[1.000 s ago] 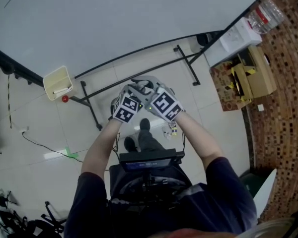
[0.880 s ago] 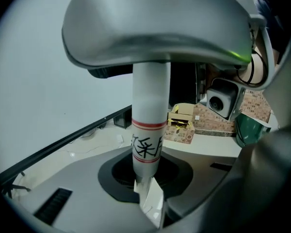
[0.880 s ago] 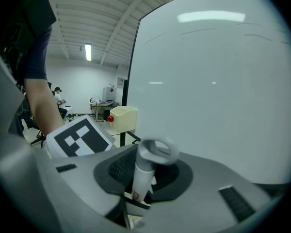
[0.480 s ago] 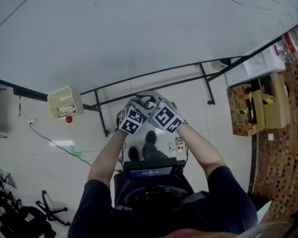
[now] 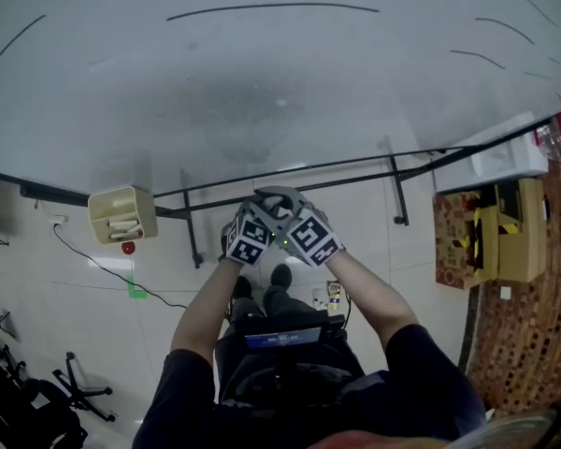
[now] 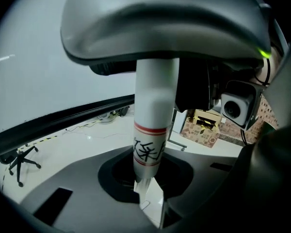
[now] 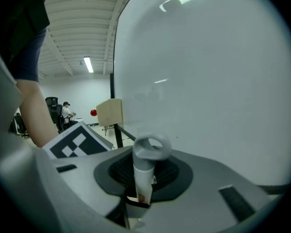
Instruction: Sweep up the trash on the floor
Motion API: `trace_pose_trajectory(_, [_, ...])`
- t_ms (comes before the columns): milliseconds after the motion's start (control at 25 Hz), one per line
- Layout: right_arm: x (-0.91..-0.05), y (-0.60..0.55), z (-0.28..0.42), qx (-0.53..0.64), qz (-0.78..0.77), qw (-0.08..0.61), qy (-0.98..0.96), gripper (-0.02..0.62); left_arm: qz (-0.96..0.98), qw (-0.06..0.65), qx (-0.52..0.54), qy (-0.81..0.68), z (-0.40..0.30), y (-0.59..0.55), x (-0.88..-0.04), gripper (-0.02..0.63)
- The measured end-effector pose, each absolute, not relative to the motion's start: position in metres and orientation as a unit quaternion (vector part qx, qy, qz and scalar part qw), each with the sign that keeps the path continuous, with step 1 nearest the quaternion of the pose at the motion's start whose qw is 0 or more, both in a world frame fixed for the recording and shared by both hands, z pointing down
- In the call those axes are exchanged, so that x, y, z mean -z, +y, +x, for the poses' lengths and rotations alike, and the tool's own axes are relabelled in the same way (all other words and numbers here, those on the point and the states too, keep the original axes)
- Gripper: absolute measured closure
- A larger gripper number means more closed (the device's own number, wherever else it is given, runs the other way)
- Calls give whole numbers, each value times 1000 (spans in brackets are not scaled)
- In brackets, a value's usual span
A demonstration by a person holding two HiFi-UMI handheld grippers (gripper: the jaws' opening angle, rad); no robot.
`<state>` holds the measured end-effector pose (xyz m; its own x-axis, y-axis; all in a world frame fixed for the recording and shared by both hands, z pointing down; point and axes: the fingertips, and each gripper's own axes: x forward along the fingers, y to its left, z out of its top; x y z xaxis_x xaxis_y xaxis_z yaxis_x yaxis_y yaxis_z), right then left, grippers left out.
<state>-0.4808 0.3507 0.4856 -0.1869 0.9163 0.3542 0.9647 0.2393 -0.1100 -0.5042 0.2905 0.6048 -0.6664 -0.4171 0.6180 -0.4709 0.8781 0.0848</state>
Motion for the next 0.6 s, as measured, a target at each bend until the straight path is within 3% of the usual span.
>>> trace_pose_trajectory(600, [-502,360,-509,82,-547,217,-805,449,282,312,-38,-906,-532,327,-611,565])
